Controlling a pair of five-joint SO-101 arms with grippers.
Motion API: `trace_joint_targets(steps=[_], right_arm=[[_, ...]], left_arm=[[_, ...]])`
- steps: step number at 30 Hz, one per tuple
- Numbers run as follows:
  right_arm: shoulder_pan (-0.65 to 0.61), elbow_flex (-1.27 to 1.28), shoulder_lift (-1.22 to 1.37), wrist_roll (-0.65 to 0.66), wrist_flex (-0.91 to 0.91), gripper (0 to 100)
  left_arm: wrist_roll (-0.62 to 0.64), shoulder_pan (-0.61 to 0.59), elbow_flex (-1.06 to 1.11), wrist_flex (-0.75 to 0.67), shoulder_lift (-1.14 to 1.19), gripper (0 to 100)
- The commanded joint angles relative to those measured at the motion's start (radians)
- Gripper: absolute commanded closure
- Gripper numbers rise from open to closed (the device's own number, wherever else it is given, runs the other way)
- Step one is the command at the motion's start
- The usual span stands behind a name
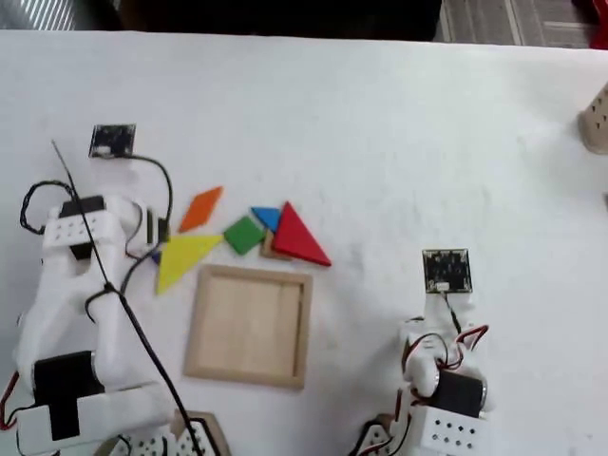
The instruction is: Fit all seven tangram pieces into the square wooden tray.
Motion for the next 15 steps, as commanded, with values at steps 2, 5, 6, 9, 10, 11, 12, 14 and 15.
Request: trace_joint_targets(steps=[2,5,6,9,10,11,12,14,15], right_arm=[[0.008,0.002,-0.004,0.011,-0.018,98.1],[0.010,0.002,-0.004,0.011,-0.018,98.1],[0.010,0.002,-0.004,0.011,-0.018,98.1],[0.010,0.002,-0.004,0.011,-0.018,98.1],[0.010,0.002,-0.004,0.011,-0.018,98.1],[0.010,0.002,-0.004,0.011,-0.018,98.1],[0.010,0.002,-0.004,0.011,-0.018,98.1],[0.010,0.002,-0.004,0.011,-0.018,98.1],[0.010,0.002,-0.004,0.011,-0.018,98.1]], left_arm=[[0.104,-0.008,0.009,-0.072,0.016,77],[0.137,-0.008,-0.020,-0.089,0.107,77],[0.144,-0.008,-0.049,-0.071,0.137,77],[0.147,-0.018,-0.163,0.025,0.234,77],[0.147,-0.019,-0.195,0.049,0.265,77],[0.147,-0.019,-0.224,0.071,0.289,77],[0.147,-0.019,-0.249,0.089,0.312,77],[0.149,-0.019,-0.292,0.118,0.349,77],[0.149,-0.019,-0.311,0.127,0.363,77]])
